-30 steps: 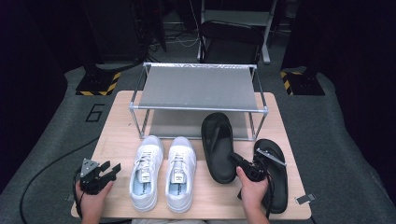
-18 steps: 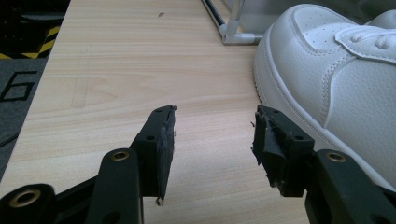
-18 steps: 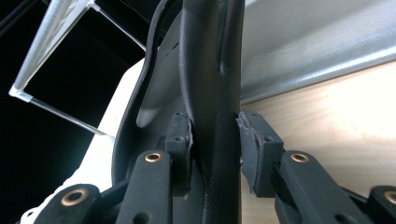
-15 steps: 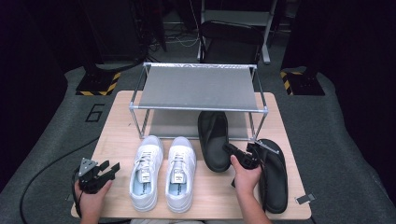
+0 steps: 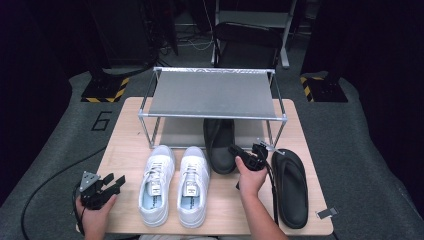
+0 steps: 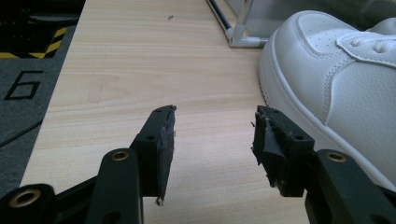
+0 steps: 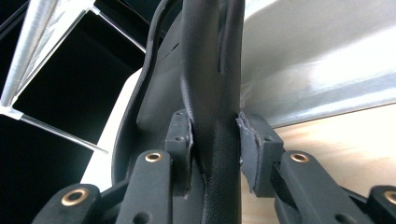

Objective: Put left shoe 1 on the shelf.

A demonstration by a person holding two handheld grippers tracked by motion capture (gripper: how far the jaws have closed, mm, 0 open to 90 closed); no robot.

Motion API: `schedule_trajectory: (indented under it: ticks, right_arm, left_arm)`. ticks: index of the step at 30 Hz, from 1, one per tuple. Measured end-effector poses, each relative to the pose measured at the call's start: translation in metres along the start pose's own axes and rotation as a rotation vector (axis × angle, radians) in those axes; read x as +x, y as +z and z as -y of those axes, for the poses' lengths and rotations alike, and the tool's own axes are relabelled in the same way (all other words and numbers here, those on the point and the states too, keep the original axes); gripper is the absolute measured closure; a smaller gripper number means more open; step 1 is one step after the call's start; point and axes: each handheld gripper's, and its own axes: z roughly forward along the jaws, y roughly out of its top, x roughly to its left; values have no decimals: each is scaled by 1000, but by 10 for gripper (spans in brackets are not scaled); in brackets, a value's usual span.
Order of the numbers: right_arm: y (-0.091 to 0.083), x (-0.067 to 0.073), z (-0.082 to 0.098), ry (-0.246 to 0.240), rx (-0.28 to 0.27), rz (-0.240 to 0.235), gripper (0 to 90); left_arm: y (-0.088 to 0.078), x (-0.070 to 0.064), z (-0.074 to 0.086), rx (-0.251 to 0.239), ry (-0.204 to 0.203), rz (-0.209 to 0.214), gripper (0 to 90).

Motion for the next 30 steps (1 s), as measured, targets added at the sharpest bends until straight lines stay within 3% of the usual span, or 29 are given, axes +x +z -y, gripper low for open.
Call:
schedule_trajectory:
  ticks: [4, 5, 15, 18, 19, 23, 27, 28, 29, 30]
  right_arm:
    - [9, 0, 0, -6, 4, 2, 663]
    - [11, 1, -1, 5, 1, 6, 663]
    - [32, -11, -3, 67, -9, 27, 664]
    - [40, -11, -5, 40, -9, 46, 664]
    - [43, -12, -6, 6, -20, 48, 664]
    - [51, -11, -10, 42, -19, 33, 664]
    - [62, -12, -14, 38, -8, 50, 665]
    - [67, -12, -16, 63, -20, 23, 665]
    - [67, -12, -16, 63, -20, 23, 665]
    - [70, -8, -18, 94, 8, 38, 665]
  left_arm:
    - [1, 0, 1, -16, -1, -5, 481]
    - [0, 0, 0, 1, 2, 0, 481]
    - [0, 0, 1, -20, -5, -8, 481]
    - [-1, 1, 1, 2, -4, -2, 481]
    - [-1, 2, 1, 3, -4, -2, 481]
    - [-1, 2, 1, 4, -6, -2, 481]
    - [-2, 2, 2, -1, -7, -6, 481]
    - [-3, 3, 2, 1, -11, -8, 481]
    - [-3, 3, 2, 1, -11, -8, 480]
    - [-3, 3, 3, -2, -17, -11, 480]
